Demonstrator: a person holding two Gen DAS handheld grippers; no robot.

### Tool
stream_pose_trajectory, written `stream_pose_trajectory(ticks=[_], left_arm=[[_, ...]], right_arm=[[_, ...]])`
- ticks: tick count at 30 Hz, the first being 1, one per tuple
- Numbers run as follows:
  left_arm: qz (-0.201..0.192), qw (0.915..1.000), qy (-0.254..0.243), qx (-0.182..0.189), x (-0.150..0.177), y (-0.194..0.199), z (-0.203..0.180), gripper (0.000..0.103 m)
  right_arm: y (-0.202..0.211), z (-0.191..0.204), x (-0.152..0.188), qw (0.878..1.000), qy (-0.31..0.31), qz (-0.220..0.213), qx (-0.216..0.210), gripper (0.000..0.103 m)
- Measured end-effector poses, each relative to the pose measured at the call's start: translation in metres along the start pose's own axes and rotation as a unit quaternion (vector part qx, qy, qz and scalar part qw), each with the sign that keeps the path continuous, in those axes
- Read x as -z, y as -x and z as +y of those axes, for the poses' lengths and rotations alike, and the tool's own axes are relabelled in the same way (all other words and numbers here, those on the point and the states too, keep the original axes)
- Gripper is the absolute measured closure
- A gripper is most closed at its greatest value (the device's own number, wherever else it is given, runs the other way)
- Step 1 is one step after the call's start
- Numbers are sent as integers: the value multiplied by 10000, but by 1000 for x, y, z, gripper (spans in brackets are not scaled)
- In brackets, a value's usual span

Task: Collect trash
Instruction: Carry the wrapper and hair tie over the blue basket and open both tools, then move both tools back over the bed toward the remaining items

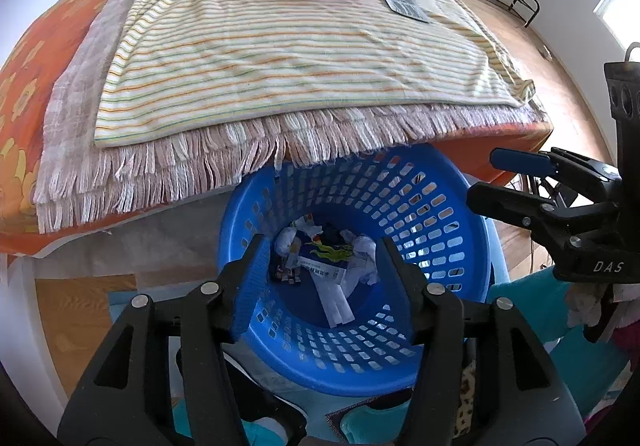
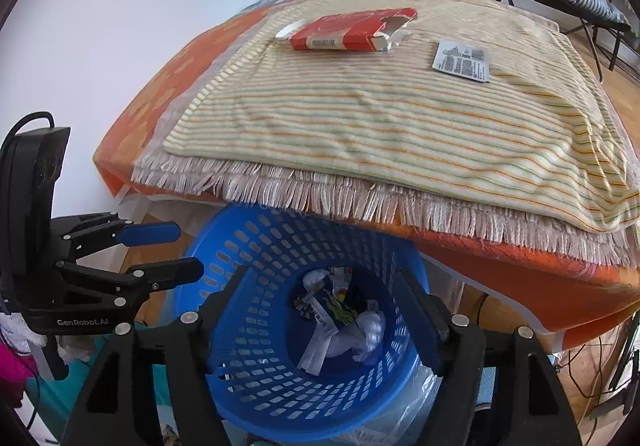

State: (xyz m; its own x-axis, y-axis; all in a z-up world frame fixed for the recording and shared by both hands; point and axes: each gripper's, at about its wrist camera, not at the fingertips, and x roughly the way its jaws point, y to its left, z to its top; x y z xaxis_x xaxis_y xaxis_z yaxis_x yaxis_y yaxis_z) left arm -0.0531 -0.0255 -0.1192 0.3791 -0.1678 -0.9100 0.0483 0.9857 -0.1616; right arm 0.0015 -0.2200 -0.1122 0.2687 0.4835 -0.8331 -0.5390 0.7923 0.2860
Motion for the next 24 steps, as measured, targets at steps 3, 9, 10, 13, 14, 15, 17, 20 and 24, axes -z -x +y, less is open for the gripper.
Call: stream_pose_trajectory(ticks=[3, 9, 10, 13, 14, 15, 17, 20, 24], left_arm=[[-43, 10000, 5, 27, -3, 3, 0, 46], [-152, 9999, 66, 30, -9, 8, 2, 34], [-166, 9998, 89, 26, -10, 9, 3, 34], [-198, 9997, 128, 6, -16, 10, 5, 34], [-212, 9997, 140, -3, -18, 10, 5, 33], [-225, 9996, 151, -7, -20, 11, 6, 33], [-257, 9995, 162, -14, -26, 12, 7, 33], [-319, 9994, 146, -37, -36, 15, 8, 33], [-414, 9990, 165, -57, -52, 19, 11, 32]], right_arm=[[2, 0, -2, 10000, -15, -37, 29, 23], [6, -5, -6, 9998, -138, -127, 96, 11], [7, -6, -7, 9997, -167, -135, 107, 11], [8, -11, -9, 9995, -253, -148, 102, 10], [8, -13, -10, 9994, -283, -145, 99, 10], [9, -14, -12, 9994, -315, -145, 90, 10], [10, -17, -16, 9991, -375, -159, 70, 10], [12, -21, -22, 9989, -428, -207, 56, 9], [15, -25, -33, 9986, -453, -261, 71, 9]])
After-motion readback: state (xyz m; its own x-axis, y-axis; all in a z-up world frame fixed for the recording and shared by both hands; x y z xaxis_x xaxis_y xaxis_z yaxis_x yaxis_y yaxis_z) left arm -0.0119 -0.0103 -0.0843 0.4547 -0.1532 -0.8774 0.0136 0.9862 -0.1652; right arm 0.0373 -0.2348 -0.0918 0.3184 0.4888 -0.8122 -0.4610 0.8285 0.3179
